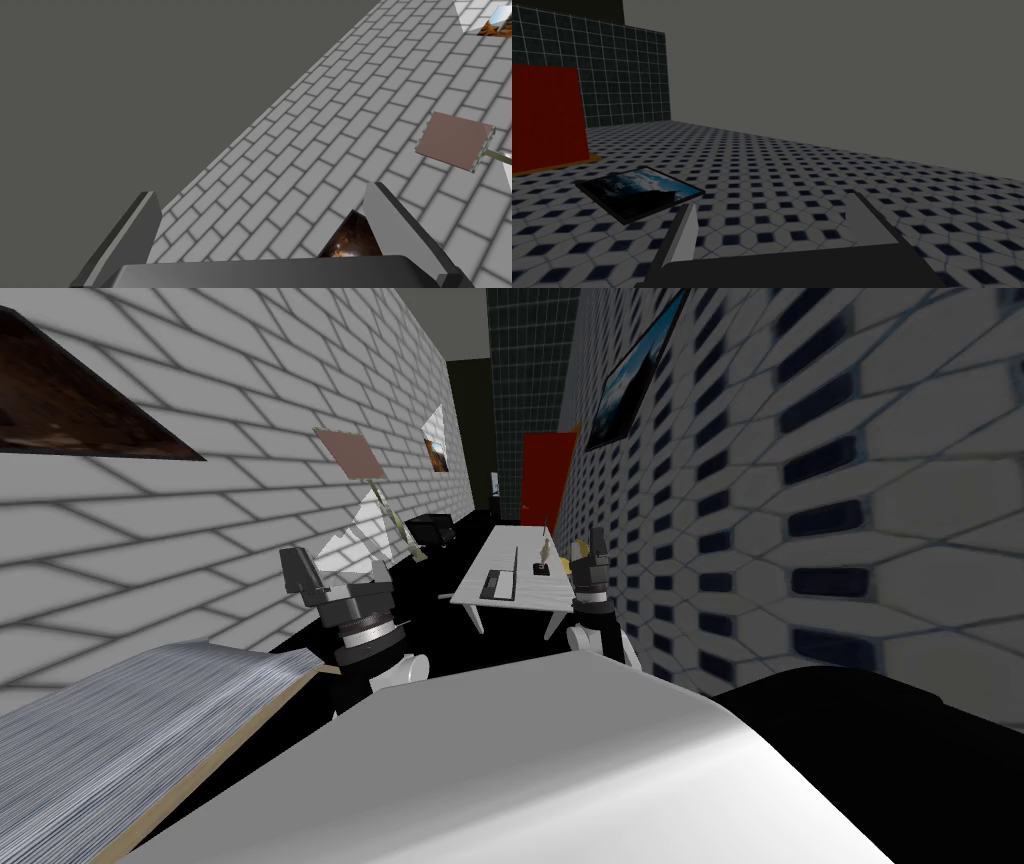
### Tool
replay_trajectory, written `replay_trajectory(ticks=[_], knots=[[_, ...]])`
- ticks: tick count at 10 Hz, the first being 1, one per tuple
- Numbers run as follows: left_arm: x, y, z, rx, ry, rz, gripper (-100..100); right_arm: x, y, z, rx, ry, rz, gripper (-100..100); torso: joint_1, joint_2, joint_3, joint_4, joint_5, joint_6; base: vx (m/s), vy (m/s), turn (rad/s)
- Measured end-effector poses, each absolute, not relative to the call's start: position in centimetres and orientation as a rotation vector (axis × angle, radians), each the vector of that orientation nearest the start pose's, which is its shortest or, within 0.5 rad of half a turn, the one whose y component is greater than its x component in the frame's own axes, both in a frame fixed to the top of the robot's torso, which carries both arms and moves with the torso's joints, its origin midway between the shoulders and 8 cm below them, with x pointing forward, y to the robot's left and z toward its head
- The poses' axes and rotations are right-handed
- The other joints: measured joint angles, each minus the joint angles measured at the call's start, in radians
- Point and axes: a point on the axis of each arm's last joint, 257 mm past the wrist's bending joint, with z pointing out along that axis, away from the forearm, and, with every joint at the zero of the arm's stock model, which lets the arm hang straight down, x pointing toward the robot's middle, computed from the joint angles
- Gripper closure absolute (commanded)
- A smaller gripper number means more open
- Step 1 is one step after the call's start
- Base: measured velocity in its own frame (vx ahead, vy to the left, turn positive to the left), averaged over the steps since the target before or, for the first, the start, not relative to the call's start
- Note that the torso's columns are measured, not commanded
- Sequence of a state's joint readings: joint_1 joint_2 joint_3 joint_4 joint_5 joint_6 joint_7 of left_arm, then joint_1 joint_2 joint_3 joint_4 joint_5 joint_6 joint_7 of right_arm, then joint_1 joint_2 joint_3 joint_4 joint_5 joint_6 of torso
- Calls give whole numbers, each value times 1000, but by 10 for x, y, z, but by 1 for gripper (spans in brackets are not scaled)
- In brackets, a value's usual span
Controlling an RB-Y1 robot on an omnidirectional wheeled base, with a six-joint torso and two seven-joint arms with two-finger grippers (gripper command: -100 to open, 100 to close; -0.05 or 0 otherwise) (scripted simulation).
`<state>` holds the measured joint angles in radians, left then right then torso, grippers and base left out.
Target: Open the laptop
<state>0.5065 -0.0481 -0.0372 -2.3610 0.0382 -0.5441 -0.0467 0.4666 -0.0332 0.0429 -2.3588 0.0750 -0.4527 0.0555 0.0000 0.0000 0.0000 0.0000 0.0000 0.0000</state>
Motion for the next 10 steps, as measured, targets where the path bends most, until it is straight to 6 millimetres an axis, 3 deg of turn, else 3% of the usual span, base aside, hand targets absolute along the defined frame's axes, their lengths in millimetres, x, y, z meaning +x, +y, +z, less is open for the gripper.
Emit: replay_trajectory(ticks=[2, 9, 10], knots=[[318, 275, 66, -607, 473, -1337, 0, 340, -247, 59, 522, 649, 1269, 0, 0, 104, -209, 105, 0, 0, 0, 0, 0], [318, 275, 66, -607, 473, -1338, 0, 340, -247, 60, 522, 649, 1269, 0, 0, 618, -1234, 617, 0, 0, 0, 0, 0], [318, 275, 66, -607, 473, -1338, 0, 340, -247, 60, 522, 649, 1269, -100, 0, 691, -1382, 691, 0, 0, 38, 32, -65]])
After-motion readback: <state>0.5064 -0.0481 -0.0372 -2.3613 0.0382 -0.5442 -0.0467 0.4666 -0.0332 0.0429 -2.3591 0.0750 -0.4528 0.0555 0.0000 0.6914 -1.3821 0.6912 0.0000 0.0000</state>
